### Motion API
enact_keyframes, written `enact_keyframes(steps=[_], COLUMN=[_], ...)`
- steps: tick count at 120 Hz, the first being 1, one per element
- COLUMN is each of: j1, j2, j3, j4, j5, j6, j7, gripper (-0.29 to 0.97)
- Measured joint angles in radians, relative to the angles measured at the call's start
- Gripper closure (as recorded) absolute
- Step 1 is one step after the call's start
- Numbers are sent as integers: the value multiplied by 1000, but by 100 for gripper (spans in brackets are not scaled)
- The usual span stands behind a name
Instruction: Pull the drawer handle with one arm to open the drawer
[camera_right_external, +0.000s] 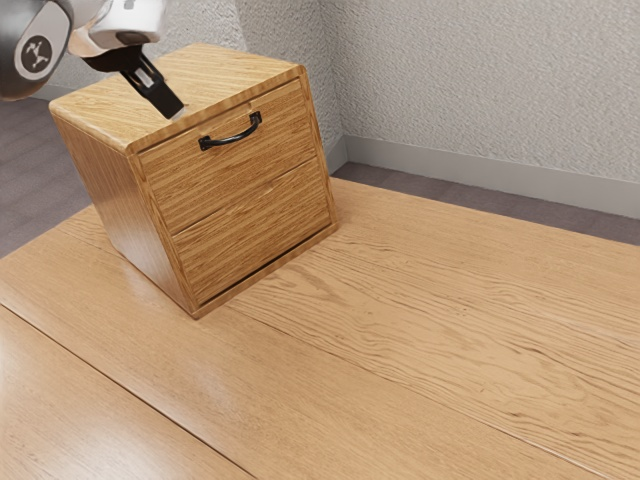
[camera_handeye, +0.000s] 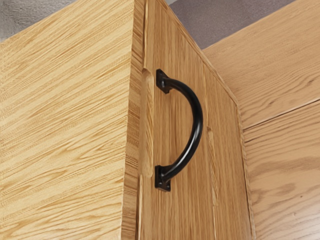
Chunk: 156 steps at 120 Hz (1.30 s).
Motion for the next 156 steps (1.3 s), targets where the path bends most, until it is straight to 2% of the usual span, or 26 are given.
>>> enact_keyframes(steps=[22, 54, 86, 110, 132, 156], j1=[11, 37, 27, -10, 40, 36], j2=[54, 78, 89, 141, 186, 223], j3=[29, 29, 28, 60, 61, 53], j4=[4, 1, 105, 180, 185, 201], j5=[-3, -51, -90, -175, -222, -266], j6=[94, 186, 46, -66, -81, -59], j7=[14, 28, 43, 54, 61, 66], gripper=[0, 0, 0, 0, 0, 0])
